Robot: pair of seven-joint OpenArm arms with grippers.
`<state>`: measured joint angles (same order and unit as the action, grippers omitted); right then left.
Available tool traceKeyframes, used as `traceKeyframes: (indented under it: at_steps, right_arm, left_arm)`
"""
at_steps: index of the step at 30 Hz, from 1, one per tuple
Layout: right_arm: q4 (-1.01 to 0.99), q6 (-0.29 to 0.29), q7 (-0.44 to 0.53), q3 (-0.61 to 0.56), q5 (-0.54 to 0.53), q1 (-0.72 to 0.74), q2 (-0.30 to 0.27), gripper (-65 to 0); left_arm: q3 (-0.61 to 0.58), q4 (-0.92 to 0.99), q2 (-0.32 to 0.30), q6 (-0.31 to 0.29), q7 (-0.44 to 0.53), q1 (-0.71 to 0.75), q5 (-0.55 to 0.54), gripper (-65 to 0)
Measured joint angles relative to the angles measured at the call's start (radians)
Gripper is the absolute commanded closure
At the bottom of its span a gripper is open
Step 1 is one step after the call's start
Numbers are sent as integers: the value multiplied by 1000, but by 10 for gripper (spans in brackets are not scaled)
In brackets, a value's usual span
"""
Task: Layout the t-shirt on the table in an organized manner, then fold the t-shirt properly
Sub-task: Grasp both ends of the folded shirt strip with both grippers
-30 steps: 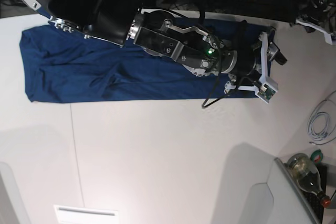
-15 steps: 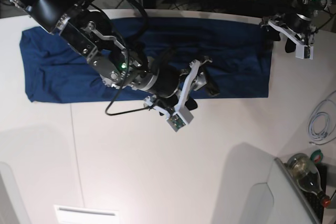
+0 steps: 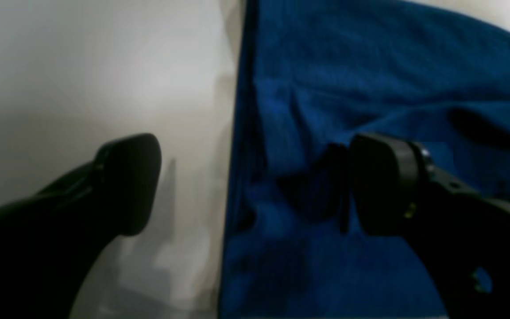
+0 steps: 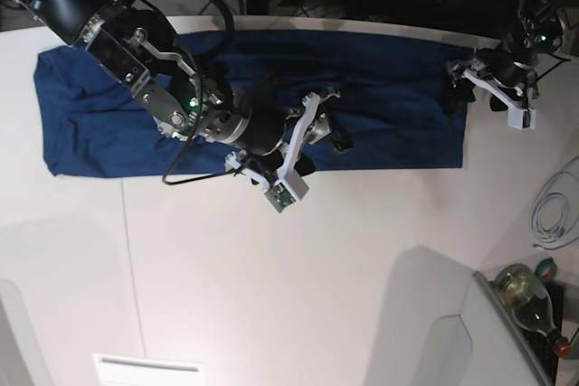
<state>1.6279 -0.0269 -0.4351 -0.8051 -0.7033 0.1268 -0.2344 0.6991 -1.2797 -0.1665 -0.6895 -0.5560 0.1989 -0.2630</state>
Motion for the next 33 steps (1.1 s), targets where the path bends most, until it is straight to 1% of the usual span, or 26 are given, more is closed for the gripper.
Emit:
traceKeyframes:
  at_steps: [2, 5, 8, 11, 12, 15, 16, 18, 20, 21, 23, 24, 26, 29, 31, 33]
  right_arm:
    - [0, 0, 0, 0, 0, 0, 0, -378]
    - [1, 0, 0, 0, 0, 0, 3, -377]
    - [1, 0, 1, 0, 0, -6, 3, -377]
    - [1, 0, -3, 0, 0, -14, 3, -377]
    - [1, 0, -3, 0, 0, -14, 3, -377]
    - [1, 0, 0, 2, 0, -21, 6, -377]
    - [1, 0, 0, 2, 0, -24, 5, -377]
    - [14, 0, -4, 3, 1, -28, -4, -377]
    - [46, 1, 0, 7, -3, -32, -27, -377]
    - [65, 1, -1, 22, -3, -40, -40, -377]
    - [88, 2, 2, 94, -4, -76, -57, -377]
    - [94, 2, 1, 150, -5, -106, -66, -377]
    - [100, 2, 6, 262, -3, -168, -77, -377]
    - [99, 6, 5, 415, -3, -253, -92, -377]
    - [97, 8, -2, 476, 0, -291, -126, -377]
    - [92, 9, -3, 518, -1, -314, -153, -377]
  left_arm:
    - [-13, 44, -10, 0, 9, -16, -3, -650]
    - [-87, 70, -34, 2, 21, -16, -11, -650]
    - [-123, 83, -35, 0, 33, -25, -24, -650]
    - [-125, 117, -38, -1, 60, -29, -34, -650]
    - [-122, 136, -42, -14, 71, -33, -42, -650]
    - [-122, 192, -50, -20, 97, -62, -56, -650]
    - [-122, 211, -51, -21, 106, -71, -62, -620]
    - [-122, 246, -53, -23, 128, -82, -74, -485]
    - [-122, 266, -53, -19, 135, -84, -82, -311]
    - [-122, 277, -53, -19, 135, -87, -83, -212]
    - [-122, 288, -51, -20, 113, -94, -76, -16]
    - [-122, 290, -51, -21, 107, -96, -76, 0]
    - [-125, 293, -62, -27, 114, -95, -79, 0]
    - [-127, 301, -92, -34, 149, -92, -55, 0]
    - [-126, 303, -128, -32, 145, -87, -44, 0]
    - [-124, 303, -166, -16, 140, -82, -28, 0]
